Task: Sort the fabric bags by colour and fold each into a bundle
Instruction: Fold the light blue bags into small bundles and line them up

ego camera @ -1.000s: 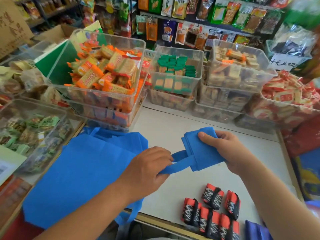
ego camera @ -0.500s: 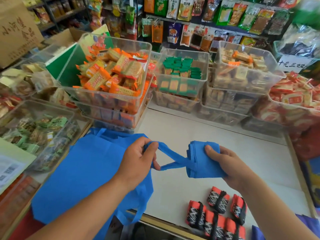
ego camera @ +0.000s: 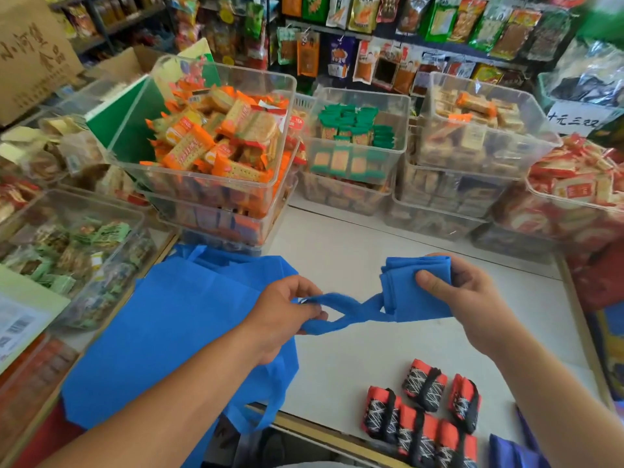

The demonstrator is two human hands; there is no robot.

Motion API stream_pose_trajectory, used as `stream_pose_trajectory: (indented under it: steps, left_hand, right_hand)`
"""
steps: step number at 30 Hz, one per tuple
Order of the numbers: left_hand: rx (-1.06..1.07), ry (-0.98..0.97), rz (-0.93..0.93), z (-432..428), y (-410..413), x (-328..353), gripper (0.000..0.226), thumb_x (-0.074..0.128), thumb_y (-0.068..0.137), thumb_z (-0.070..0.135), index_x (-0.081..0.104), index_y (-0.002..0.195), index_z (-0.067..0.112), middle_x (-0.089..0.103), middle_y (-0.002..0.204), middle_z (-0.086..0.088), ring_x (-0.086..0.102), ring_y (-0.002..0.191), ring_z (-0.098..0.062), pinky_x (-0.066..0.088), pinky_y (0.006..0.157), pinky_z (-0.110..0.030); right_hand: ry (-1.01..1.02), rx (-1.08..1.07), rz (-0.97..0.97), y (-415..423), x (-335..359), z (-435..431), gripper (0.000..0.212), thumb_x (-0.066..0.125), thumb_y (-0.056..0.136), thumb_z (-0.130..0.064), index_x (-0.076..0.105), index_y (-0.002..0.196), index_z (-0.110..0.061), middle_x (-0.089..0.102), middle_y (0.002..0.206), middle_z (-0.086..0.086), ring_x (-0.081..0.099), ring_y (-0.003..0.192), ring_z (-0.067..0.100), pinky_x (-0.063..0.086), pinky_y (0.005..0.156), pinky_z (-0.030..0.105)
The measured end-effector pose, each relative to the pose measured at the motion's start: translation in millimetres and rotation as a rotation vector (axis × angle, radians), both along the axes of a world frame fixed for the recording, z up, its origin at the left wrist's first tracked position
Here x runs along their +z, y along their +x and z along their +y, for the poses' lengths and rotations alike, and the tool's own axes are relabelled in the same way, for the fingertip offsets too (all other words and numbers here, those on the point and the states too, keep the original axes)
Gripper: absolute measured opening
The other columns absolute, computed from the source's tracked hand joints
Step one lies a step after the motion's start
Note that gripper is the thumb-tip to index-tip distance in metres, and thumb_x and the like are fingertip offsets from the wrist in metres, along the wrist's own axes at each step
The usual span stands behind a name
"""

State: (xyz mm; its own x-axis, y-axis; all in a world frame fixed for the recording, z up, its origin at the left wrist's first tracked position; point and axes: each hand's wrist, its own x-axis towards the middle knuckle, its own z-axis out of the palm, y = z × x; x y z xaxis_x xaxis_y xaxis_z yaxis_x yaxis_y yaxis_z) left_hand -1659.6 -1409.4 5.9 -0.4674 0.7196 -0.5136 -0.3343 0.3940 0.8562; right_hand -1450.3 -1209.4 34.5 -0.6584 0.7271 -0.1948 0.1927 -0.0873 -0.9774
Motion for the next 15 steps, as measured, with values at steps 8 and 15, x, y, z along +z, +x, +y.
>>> stream_pose_trajectory:
  steps: [8,15]
  left_hand:
    - [-0.347,0.239,-0.213,-23.5,-10.0,30.2,0.022,0.062,0.093,-0.012,0.061,0.082,0.008,0.072,0.125,-0.011,0.073,0.107,-0.025,0.059,0.086,-0.032]
    - [-0.426,0.042,0.129,-29.7,-16.0,26.5,0.032,0.056,0.103,0.003,0.074,0.124,0.02,0.077,0.109,0.0,0.075,0.099,-0.022,0.061,0.091,-0.036]
  right_hand:
    - [-0.094,0.029,-0.103,-1.7,-7.3,16.4,0.037,0.076,0.084,-0.029,0.073,0.117,-0.013,0.076,0.116,0.014,0.072,0.108,0.038,0.057,0.092,0.048]
    - [-0.181,0.148,-0.16,-4.8,1.8,21.8,0.031,0.07,0.092,-0.021,0.07,0.121,-0.01,0.076,0.115,0.014,0.074,0.103,0.034,0.059,0.079,0.039]
